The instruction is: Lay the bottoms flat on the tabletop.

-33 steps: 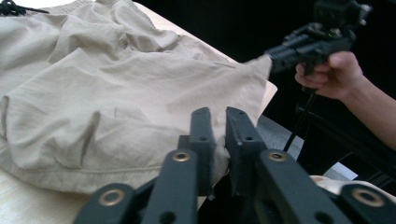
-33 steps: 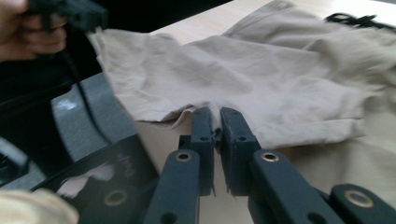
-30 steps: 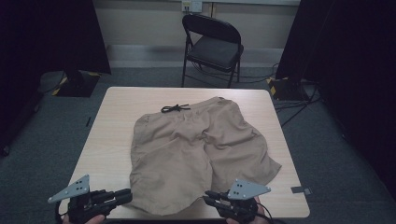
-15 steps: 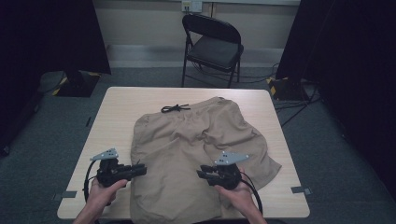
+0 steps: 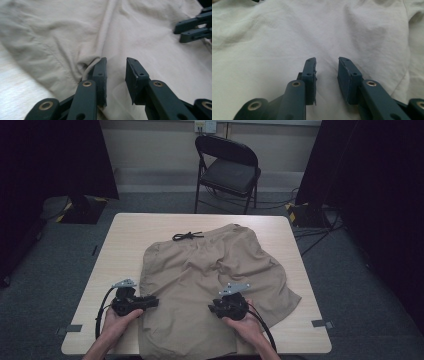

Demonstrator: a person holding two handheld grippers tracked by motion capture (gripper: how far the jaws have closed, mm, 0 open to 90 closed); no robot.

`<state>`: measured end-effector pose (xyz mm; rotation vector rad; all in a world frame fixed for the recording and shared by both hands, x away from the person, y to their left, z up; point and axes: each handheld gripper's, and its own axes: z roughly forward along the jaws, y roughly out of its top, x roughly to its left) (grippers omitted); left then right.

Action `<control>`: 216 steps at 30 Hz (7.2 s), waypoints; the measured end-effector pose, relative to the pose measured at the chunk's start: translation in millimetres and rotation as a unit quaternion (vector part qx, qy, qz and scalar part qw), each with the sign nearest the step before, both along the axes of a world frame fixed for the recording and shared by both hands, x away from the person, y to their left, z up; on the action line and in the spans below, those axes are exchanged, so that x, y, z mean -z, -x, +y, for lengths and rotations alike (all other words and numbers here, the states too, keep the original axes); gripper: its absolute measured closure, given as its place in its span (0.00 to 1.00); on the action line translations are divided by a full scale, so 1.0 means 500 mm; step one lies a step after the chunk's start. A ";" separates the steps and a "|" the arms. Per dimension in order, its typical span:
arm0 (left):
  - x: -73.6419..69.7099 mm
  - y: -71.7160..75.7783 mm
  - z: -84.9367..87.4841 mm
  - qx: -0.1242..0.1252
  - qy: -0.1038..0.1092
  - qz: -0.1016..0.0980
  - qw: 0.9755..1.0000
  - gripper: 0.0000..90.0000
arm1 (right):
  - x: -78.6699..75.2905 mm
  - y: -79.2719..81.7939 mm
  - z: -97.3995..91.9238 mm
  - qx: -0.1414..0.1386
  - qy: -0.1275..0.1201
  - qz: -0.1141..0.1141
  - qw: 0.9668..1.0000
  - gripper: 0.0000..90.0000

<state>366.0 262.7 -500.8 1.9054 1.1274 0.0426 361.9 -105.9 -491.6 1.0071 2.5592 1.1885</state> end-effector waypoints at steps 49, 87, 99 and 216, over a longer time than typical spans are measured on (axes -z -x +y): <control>-0.072 -0.072 0.090 -0.077 0.020 -0.041 0.996 0.69 | -0.034 -0.004 0.186 -0.052 -0.079 -0.003 0.995 0.73; -0.070 0.064 -0.338 0.198 0.052 -0.013 0.979 0.59 | -0.045 0.065 -0.231 0.128 -0.051 -0.018 0.990 0.44; -0.027 0.114 -0.437 0.265 0.019 -0.008 0.964 0.47 | -0.027 0.050 -0.391 0.248 -0.047 -0.026 0.967 0.48; -0.004 0.106 -0.403 0.197 0.043 -0.027 0.979 0.31 | -0.128 -0.213 -0.179 0.196 -0.113 -0.048 0.973 1.00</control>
